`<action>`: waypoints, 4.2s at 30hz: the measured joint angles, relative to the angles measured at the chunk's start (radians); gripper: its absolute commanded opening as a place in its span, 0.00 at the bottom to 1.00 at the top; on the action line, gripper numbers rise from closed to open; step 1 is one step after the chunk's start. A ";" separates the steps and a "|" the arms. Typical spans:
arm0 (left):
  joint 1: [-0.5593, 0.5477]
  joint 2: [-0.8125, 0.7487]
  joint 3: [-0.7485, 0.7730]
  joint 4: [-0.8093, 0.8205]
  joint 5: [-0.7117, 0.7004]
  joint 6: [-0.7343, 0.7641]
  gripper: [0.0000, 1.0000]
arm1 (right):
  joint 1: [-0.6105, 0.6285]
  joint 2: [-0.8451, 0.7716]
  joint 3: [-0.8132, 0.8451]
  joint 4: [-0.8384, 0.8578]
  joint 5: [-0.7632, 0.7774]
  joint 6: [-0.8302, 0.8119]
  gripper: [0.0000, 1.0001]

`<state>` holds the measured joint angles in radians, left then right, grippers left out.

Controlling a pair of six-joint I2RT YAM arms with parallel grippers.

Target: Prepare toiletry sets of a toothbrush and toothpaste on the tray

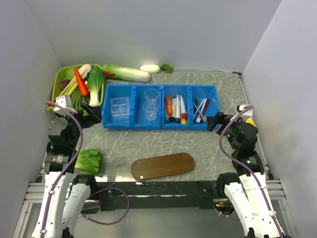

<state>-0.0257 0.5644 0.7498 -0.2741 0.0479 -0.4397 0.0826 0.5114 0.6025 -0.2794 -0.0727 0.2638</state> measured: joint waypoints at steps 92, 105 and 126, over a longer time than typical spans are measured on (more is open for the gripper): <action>-0.522 1.384 0.795 -0.211 -0.229 0.076 0.01 | 0.282 0.201 0.168 -0.191 0.049 -0.082 0.75; -0.519 1.165 0.701 -0.218 -0.185 0.075 0.01 | 0.387 0.222 0.245 -0.259 -0.029 -0.097 0.69; -0.501 0.866 0.555 -0.178 -0.283 0.087 0.01 | 1.081 0.420 -0.132 0.186 -0.209 0.389 0.64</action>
<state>-0.5266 1.4307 1.3052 -0.4522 -0.2348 -0.3527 1.1633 0.9318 0.4702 -0.0933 -0.2813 0.6533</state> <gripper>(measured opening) 0.034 0.646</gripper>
